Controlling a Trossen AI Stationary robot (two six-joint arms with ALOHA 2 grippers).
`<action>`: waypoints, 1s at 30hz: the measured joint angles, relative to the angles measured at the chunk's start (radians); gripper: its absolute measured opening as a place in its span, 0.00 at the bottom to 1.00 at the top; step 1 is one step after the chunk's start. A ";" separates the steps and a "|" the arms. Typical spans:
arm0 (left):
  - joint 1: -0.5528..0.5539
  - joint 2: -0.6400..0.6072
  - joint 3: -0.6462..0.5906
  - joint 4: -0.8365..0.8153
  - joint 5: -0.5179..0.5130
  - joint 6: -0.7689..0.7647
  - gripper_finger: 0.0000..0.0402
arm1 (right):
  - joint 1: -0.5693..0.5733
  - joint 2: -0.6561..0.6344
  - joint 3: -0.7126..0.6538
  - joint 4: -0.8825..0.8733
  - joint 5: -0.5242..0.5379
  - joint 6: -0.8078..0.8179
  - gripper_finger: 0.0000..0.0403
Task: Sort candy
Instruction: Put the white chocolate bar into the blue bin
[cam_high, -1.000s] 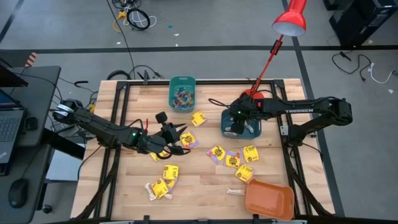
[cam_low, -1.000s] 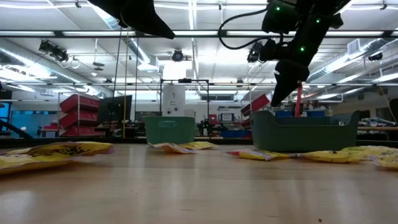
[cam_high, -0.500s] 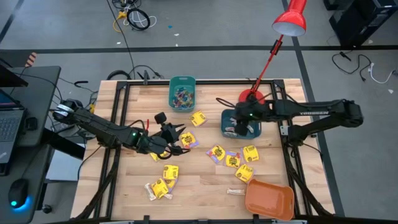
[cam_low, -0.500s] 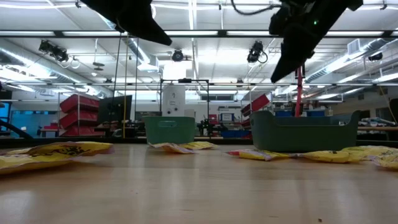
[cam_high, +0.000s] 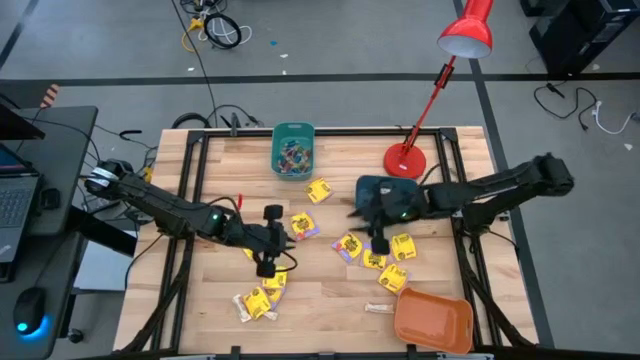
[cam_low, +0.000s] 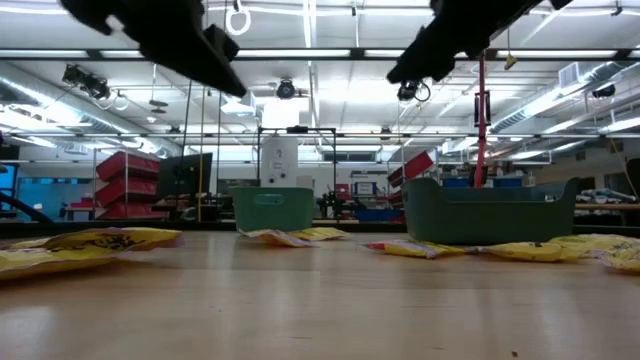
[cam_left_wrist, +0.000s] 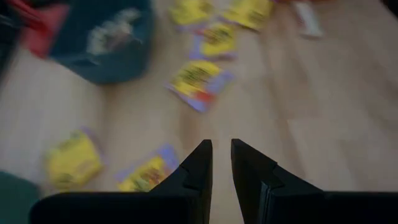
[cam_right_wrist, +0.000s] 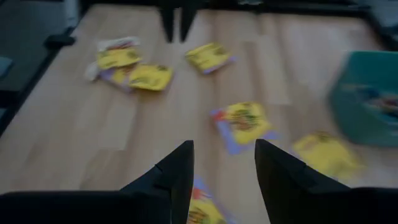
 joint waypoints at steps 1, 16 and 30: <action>-0.005 0.000 0.000 -0.022 0.018 -0.014 0.16 | 0.015 0.032 0.000 0.023 -0.012 0.004 0.39; -0.030 0.000 0.000 -0.208 -0.054 -0.178 0.16 | 0.247 0.364 0.169 -0.141 -0.094 0.344 0.37; -0.030 -0.001 0.000 -0.153 -0.098 -0.176 0.16 | 0.408 0.697 0.664 -0.703 -0.071 0.623 0.35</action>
